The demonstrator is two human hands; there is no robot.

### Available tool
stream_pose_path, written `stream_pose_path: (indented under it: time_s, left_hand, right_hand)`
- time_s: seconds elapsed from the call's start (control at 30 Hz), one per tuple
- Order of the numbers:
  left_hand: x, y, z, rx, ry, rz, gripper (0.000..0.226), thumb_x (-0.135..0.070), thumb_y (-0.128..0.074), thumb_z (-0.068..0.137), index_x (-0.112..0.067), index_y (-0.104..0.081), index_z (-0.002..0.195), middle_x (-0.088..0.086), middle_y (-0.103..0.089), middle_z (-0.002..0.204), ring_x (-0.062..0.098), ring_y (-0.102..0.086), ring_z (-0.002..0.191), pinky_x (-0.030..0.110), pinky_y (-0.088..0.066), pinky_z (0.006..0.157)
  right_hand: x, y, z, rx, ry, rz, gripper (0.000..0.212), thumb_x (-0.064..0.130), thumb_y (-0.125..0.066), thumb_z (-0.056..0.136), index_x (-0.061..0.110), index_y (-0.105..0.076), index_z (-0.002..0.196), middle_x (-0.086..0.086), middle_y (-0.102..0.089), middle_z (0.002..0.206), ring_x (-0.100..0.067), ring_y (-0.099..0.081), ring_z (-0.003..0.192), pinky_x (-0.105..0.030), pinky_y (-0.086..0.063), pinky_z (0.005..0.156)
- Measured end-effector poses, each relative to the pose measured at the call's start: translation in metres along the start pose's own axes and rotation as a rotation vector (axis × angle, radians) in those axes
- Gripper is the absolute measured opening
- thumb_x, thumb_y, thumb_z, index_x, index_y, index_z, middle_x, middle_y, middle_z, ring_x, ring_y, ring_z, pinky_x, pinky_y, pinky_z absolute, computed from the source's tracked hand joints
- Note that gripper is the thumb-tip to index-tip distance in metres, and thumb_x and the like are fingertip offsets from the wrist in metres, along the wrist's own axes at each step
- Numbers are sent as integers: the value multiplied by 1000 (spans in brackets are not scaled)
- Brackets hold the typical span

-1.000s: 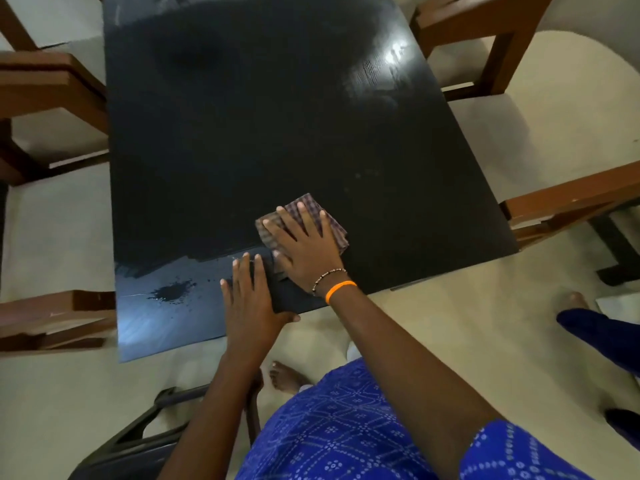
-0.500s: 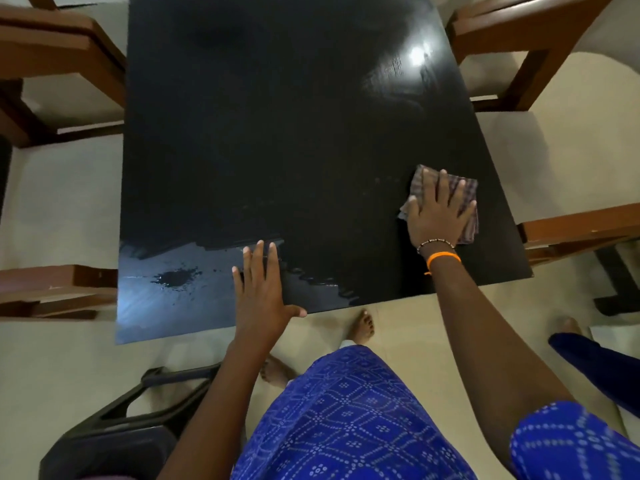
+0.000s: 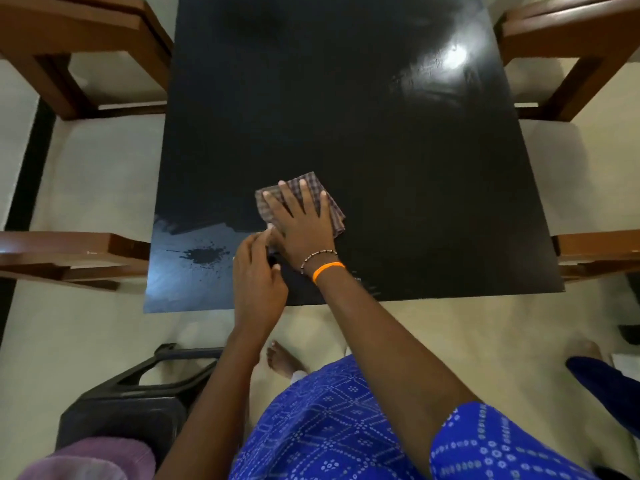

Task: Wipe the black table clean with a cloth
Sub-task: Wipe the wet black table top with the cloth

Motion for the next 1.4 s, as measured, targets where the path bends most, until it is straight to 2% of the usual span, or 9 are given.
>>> stream_pose_path:
  time_s: [0.17,0.33,0.5,0.63,0.8,0.97,1.1,1.2,1.4]
  left_hand:
    - [40,26,-8,-30,166,46,58,-7,-59,85,-11,-35,138,14,-34,142,29,-33,132,43,-33,109]
    - [64,45,-7,-72,221,54,58,-12,-62,84,-9,-37,136,17,-36,141,33,-35,132,50,-31,110]
    - [83,59,-9,-86,227,67,58,-12,-63,83,-7,-38,135,19,-41,138,36,-36,131,55,-30,109]
    - [99,77,-18,-114,242,85,56,-6,-60,83,-6,-38,135,20,-39,138,35,-36,129,46,-32,108]
    - [133,99,-31,-151,311,20,63,5,-55,82,-7,-32,139,17,-35,137,33,-41,124,47,-39,104]
    - [148,109,-38,-70,387,-37,66,8,-50,85,-6,-23,144,17,-28,142,31,-38,127,31,-34,98]
    - [147,105,-30,54,348,-69,69,5,-50,87,-6,-18,146,16,-31,144,27,-38,130,26,-33,100]
    - [143,104,-18,92,369,-70,60,-1,-48,89,-8,-25,144,17,-36,144,32,-39,130,37,-35,103]
    - [150,113,-8,53,408,-140,56,8,-43,84,-11,-42,136,13,-50,136,30,-48,125,37,-40,101]
  right_hand:
    - [-60,11,-22,-72,-139,-48,63,46,-20,84,30,-28,145,1,-24,155,-32,-17,144,-59,-10,112]
    - [-137,22,-55,-134,-428,-37,64,49,-21,85,31,-22,147,0,-18,157,-31,-10,145,-58,-4,113]
    - [-101,19,-43,-175,-594,17,66,44,-25,84,27,-17,148,-5,-11,158,-36,-2,145,-61,1,113]
    - [-22,2,-13,-146,-438,8,64,41,-32,88,27,-16,148,-7,-11,158,-39,-4,144,-63,1,111]
    - [120,-27,22,-66,-136,-24,61,42,-27,85,26,-32,143,-7,-28,153,-40,-23,140,-67,-8,108]
    - [189,-41,28,23,152,-32,57,39,-34,95,26,-17,148,-5,-10,158,-34,-1,146,-59,8,112]
    - [155,-35,21,2,190,-86,58,42,-22,91,26,-24,146,-1,-21,156,-31,-11,145,-57,-6,115]
    - [101,-27,5,-53,55,-99,62,42,-23,85,25,-29,145,-2,-27,154,-32,-19,143,-58,-11,113]
    - [6,-10,-36,-118,-294,-73,66,49,-15,85,28,-22,147,-2,-19,157,-32,-11,145,-59,-7,113]
Point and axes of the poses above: each hand's wrist, its own z-axis towards the middle knuckle, its own y-axis out of the back of the hand, x = y × z, the point moved 4 cm from there along z, towards the middle knuckle
